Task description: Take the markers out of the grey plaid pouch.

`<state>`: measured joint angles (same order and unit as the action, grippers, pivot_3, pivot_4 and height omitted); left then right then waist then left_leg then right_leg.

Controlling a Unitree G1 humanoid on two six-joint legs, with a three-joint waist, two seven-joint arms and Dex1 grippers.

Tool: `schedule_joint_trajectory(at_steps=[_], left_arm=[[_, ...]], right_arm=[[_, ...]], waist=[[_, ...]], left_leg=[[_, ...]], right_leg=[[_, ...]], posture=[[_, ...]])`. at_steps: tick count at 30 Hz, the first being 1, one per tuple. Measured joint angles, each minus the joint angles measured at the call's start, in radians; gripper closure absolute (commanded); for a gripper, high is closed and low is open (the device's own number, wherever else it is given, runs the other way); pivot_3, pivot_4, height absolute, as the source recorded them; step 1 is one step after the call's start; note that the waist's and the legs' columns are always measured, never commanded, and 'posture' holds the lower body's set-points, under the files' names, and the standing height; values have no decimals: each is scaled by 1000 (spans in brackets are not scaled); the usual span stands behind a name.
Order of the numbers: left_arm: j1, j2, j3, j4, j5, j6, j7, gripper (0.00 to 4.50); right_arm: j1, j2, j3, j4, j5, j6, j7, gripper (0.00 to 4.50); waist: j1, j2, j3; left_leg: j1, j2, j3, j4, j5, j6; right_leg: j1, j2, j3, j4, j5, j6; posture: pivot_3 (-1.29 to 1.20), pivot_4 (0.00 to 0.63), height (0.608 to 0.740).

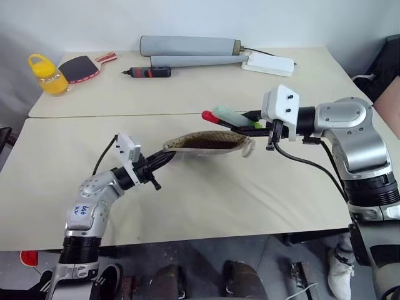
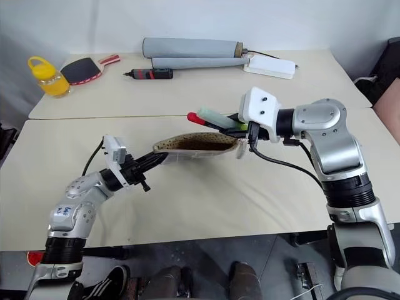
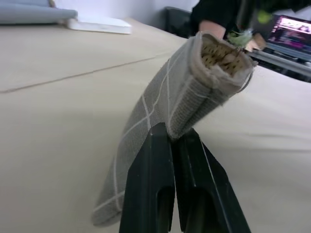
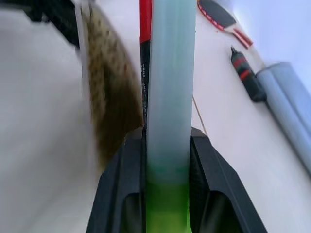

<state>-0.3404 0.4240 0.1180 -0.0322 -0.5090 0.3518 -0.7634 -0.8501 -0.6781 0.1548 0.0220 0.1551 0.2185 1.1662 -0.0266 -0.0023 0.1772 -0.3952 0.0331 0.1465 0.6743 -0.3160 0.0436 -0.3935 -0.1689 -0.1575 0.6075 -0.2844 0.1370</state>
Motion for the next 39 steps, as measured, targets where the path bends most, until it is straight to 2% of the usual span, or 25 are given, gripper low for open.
schedule_joint_trajectory(at_steps=[7, 13, 18, 24, 25, 30, 34, 37, 39], left_arm=[[-3, -38, -28, -5, -1, 19, 7, 4500], [-3, -40, -28, -45, -16, 57, 9, 4500], [-4, -58, -29, -46, -18, 74, 14, 4500], [-3, -77, -30, -74, -23, 105, 28, 4500], [-3, -78, -31, -77, -23, 108, 30, 4500], [-1, -90, -41, -80, -23, 117, 30, 4500], [-1, -94, -45, -83, -23, 121, 30, 4500], [1, -94, -45, -83, -23, 121, 30, 4500], [1, -94, -45, -83, -23, 121, 30, 4500]], right_arm=[[3, 48, 50, -16, -26, -33, -3, 3904], [7, 6, 137, 66, -203, -217, -28, 3904], [19, 23, 151, 86, -223, -244, -35, 3904], [23, 51, 193, 138, -317, -252, -75, 3904], [29, 55, 193, 137, -318, -243, -72, 3174], [58, 55, 200, 138, -335, -231, -63, 1662], [61, 63, 200, 140, -349, -231, -73, 1662], [72, 79, 200, 148, -353, -235, -82, 2270], [76, 97, 208, 163, -363, -241, -93, 2905]], waist=[[-1, 0, 0], [1, 0, 0], [-3, 0, 0], [0, 0, 0], [1, 0, 0], [0, 0, 0], [-1, 0, 0], [-1, 0, 0], [-1, 0, 0]], left_leg=[[0, 0, 0, 1, 0, 0], [0, 0, 0, 1, 0, 0], [0, 0, 0, 1, 0, 0], [0, 0, 0, 1, 0, 0], [0, 0, 0, 1, 0, 0], [0, 0, 0, 1, 0, 0], [0, 0, 0, 1, 0, 0], [0, 0, 0, 1, 0, 0], [0, 0, 0, 2, 0, 0]], right_leg=[[0, 0, 0, 0, 0, 0], [0, 0, 0, 0, 0, 0], [0, 1, 0, 0, 0, 0], [0, 1, 0, 0, 0, 0], [0, 1, 0, 0, 0, 0], [1, 1, 0, 0, 0, 0], [1, 1, 0, 0, 0, 0], [1, 1, 0, 0, 0, 0], [1, 1, 0, 0, 0, 0]], posture=[[0, 150, 740], [0, 150, 740], [0, 150, 740], [0, 150, 740], [0, 150, 740], [0, 150, 740], [0, 150, 740], [0, 150, 740], [0, 150, 740]])
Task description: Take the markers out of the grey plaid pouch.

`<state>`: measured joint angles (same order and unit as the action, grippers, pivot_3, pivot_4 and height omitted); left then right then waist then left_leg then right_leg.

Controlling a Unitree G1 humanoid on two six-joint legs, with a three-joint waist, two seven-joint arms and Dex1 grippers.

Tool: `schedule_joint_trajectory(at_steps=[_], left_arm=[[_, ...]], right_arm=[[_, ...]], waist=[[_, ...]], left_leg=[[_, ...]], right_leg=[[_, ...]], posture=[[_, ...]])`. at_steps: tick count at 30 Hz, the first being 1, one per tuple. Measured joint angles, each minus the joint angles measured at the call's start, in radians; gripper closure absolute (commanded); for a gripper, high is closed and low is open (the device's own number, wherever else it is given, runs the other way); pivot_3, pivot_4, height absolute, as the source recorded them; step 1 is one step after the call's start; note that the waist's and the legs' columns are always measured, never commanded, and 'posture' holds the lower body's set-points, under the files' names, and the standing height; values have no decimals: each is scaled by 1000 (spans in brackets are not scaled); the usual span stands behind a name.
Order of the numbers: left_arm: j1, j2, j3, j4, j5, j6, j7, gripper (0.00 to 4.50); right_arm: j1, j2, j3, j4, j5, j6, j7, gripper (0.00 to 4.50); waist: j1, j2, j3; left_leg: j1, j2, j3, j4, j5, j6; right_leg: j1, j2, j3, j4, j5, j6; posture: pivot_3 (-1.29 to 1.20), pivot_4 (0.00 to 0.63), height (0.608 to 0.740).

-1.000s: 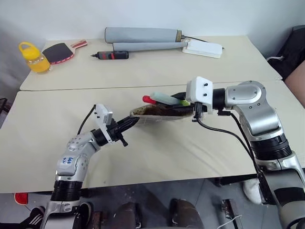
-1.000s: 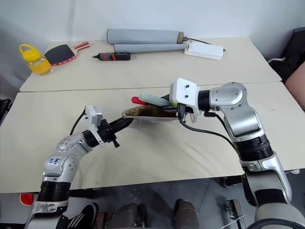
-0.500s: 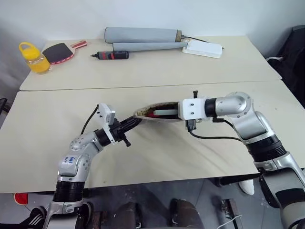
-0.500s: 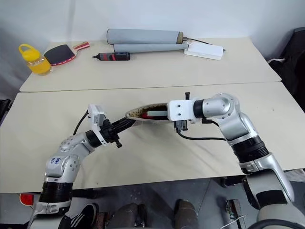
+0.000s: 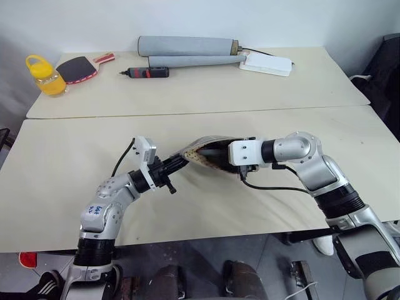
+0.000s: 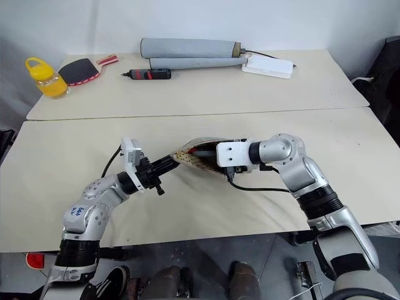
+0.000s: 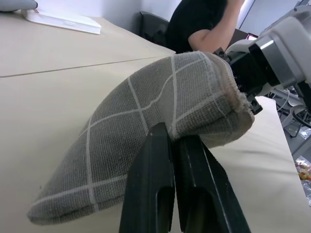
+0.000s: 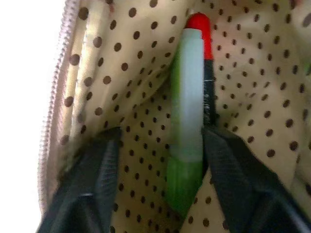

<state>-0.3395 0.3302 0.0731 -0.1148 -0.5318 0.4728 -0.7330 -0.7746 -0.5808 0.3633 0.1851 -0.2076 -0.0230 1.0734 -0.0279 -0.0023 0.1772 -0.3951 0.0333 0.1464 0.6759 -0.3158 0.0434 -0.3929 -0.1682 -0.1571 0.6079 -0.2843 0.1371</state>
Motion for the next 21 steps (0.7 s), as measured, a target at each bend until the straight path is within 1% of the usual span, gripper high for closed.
schedule_joint_trajectory(at_steps=[2, 5, 7, 10, 14, 16, 17, 21], left_arm=[[0, 0, 0, 0, -2, 5, 0, 4500], [0, 0, 0, 0, -12, 15, 0, 4500], [0, -1, 1, -2, -23, 31, 2, 4500], [0, -2, 1, -9, -33, 51, 8, 4500], [-5, -3, 2, -24, -73, 104, 12, 4500], [-12, -2, 8, -32, -123, 169, 13, 4500], [-15, 0, 10, -37, -161, 220, 12, 4500], [-19, 17, -2, -81, -262, 353, 3, 4500]], right_arm=[[0, 8, 22, 24, -32, -25, -38, 3558], [-1, 25, 26, 61, -78, -57, -100, 3558], [-3, 34, 24, 62, -77, -56, -102, 3558], [-5, 37, 20, 51, -55, -36, -80, 2991], [-28, 24, -2, -24, 2, 48, -12, 1719], [-45, -9, -22, -89, 57, 143, 61, 1719], [-57, -46, -31, -136, 95, 202, 116, 1719], [-79, -126, -51, -216, 170, 309, 232, 1719]], waist=[[0, 0, 0], [0, 0, 0], [0, 0, 0], [0, 0, 0], [1, 0, 0], [4, 0, 0], [4, 0, 0], [2, 0, 0]], left_leg=[[0, 0, 0, 0, 0, 0], [0, 0, 0, 0, 0, 0], [0, 0, 0, 0, 0, 0], [0, 0, 0, 0, 0, 0], [0, 0, 0, 0, 0, 0], [-1, 0, -1, 1, 0, 0], [-1, 0, -2, 2, 0, 0], [-1, 0, -3, 2, 0, 0]], right_leg=[[0, 0, 0, 0, 0, 0], [0, 0, 0, 0, 0, 0], [0, 0, 0, 0, 0, 0], [0, 0, 0, 0, 0, 0], [0, 0, 0, 0, 0, 0], [0, 0, 0, 0, 0, 0], [0, 0, 0, 0, 0, 0], [0, 0, -1, 0, 0, 0]], posture=[[0, 150, 740], [0, 150, 740], [0, 150, 740], [0, 150, 740], [0, 150, 740], [0, 150, 740], [0, 150, 740], [0, 150, 740]])
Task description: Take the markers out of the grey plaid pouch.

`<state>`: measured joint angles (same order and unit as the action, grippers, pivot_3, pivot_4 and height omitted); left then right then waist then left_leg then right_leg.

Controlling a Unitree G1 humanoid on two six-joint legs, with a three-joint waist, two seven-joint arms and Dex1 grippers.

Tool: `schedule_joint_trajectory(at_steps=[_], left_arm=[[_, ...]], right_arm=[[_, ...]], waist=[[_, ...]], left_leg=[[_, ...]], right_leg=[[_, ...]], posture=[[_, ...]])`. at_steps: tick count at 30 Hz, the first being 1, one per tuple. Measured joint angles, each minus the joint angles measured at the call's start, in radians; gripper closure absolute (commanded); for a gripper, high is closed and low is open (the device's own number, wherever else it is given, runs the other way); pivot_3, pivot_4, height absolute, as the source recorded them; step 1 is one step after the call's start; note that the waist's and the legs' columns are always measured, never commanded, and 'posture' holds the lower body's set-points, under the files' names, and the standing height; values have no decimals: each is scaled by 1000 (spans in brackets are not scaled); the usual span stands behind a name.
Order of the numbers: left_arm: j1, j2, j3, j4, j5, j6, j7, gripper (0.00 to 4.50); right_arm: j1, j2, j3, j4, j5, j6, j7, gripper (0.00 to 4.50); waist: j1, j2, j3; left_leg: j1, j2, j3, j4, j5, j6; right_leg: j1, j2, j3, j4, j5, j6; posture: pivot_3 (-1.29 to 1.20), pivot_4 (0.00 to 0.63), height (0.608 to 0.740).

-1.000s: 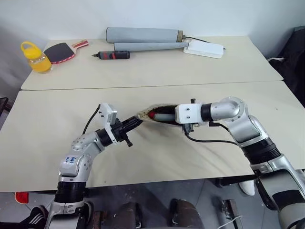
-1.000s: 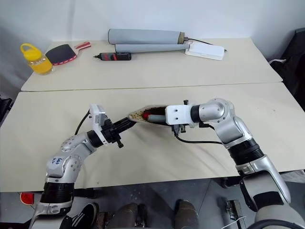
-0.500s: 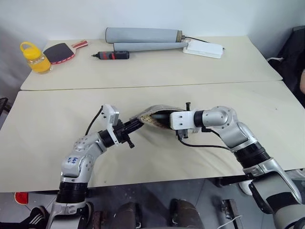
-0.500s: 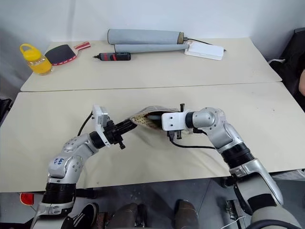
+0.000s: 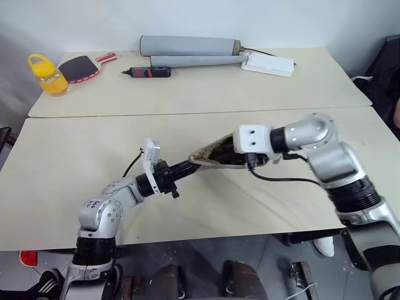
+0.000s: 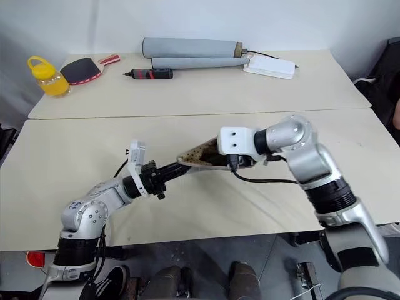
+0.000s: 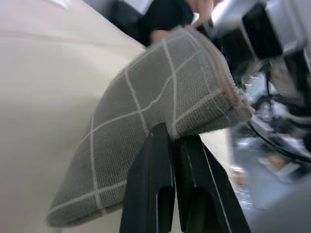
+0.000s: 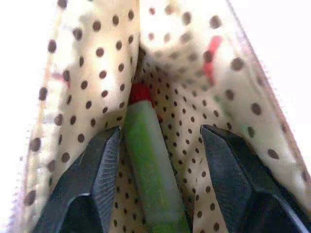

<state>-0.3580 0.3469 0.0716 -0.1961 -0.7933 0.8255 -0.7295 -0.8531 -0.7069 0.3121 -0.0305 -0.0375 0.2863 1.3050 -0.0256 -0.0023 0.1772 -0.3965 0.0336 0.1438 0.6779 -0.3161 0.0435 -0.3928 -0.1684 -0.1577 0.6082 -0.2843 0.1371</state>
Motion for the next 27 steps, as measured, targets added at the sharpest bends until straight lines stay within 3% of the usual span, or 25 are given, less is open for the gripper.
schedule_joint_trajectory(at_steps=[8, 15, 24, 27], left_arm=[[-1, -38, 2, 25, -94, 150, 44, 4500], [-13, -62, -14, 103, 17, 6, 68, 4500], [0, -57, -53, 124, 90, -94, 30, 4500], [3, -57, -53, 120, 92, -103, 28, 4500]], right_arm=[[0, -75, 48, -63, 29, 156, 111, 1719], [-7, -49, 151, 24, -71, 85, 63, 1719], [-6, -7, 164, 121, -141, -42, 13, 1719], [-5, -4, 164, 122, -143, -50, 11, 2336]], waist=[[0, 0, 0], [0, 0, 0], [-1, 0, 0], [-2, 0, 0]], left_leg=[[0, 0, 1, 1, 0, 0], [-1, -1, 1, 2, 0, 0], [0, 0, 1, 2, 0, 0], [0, 0, 1, 2, 0, 0]], right_leg=[[0, 0, 0, 0, 0, 0], [0, 0, 0, -1, 0, 0], [0, 0, 1, 0, 0, 0], [0, 0, 1, 0, 0, 0]], posture=[[0, 150, 740], [0, 150, 740], [0, 150, 740], [0, 150, 740]])
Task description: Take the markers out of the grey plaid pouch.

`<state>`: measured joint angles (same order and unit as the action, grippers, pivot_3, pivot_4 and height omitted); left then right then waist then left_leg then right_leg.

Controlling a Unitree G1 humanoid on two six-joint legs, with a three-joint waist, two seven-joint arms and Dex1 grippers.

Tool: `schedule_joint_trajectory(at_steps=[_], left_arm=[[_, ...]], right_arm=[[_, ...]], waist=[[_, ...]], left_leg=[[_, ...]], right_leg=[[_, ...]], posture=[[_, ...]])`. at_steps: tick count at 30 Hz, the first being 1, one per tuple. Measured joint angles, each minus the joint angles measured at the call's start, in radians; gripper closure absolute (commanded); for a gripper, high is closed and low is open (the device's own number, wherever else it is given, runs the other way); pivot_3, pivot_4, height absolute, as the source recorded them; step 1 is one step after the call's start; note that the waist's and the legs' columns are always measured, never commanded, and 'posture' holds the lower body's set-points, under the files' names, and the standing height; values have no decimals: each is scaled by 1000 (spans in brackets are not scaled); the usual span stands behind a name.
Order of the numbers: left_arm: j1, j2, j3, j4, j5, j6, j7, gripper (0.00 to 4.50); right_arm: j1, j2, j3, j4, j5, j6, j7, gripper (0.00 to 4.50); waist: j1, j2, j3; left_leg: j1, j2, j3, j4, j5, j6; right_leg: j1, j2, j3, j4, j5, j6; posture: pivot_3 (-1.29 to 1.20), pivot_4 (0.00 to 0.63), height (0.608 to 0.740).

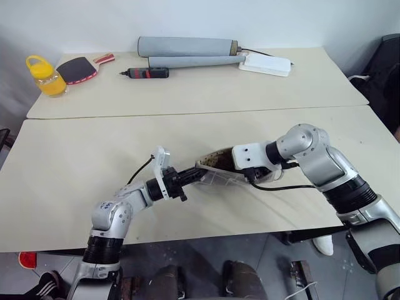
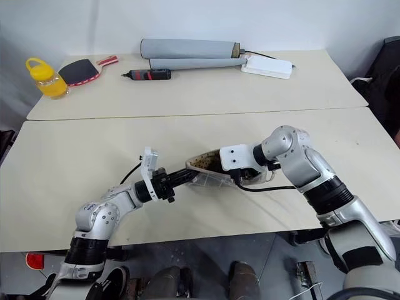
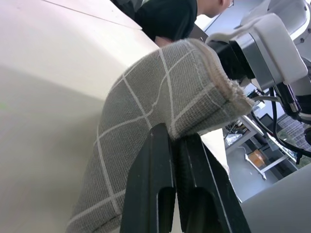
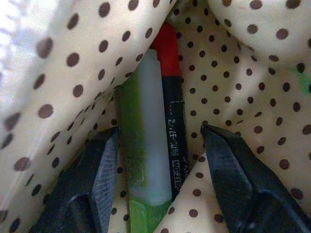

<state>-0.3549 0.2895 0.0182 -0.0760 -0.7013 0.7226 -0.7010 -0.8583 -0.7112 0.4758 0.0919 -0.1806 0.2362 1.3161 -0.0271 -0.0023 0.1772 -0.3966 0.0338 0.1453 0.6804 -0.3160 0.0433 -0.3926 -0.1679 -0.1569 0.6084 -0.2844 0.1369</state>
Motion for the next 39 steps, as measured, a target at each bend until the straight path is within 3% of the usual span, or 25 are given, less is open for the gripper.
schedule_joint_trajectory(at_steps=[3, 31, 34, 39], left_arm=[[0, 0, 0, -2, 0, -3, 0, 4500], [0, 0, -9, -24, 1, 0, 18, 4500], [0, 0, -9, -25, 1, 0, 20, 4500], [0, 0, -5, -30, 1, -1, 23, 4500]], right_arm=[[6, 0, -2, -8, 1, 6, 3, 3285], [42, 14, 11, -1, -56, -19, -6, 3285], [42, 26, 10, 1, -56, -20, -12, 4075], [42, 27, -20, -11, -22, 12, 1, 4075]], waist=[[0, 0, 0], [0, 0, 0], [0, 0, 0], [0, 0, 0]], left_leg=[[0, 0, 0, 0, 0, 0], [0, 0, 0, 0, 0, 0], [0, 0, 0, 0, 0, 0], [0, 0, 0, 0, 0, 0]], right_leg=[[0, 0, 0, 0, 0, 0], [0, 0, 0, 0, 0, 0], [0, 0, 0, 0, 0, 0], [0, 0, 0, 0, 0, 0]], posture=[[0, 150, 740], [0, 150, 740], [0, 150, 740], [0, 150, 740]])
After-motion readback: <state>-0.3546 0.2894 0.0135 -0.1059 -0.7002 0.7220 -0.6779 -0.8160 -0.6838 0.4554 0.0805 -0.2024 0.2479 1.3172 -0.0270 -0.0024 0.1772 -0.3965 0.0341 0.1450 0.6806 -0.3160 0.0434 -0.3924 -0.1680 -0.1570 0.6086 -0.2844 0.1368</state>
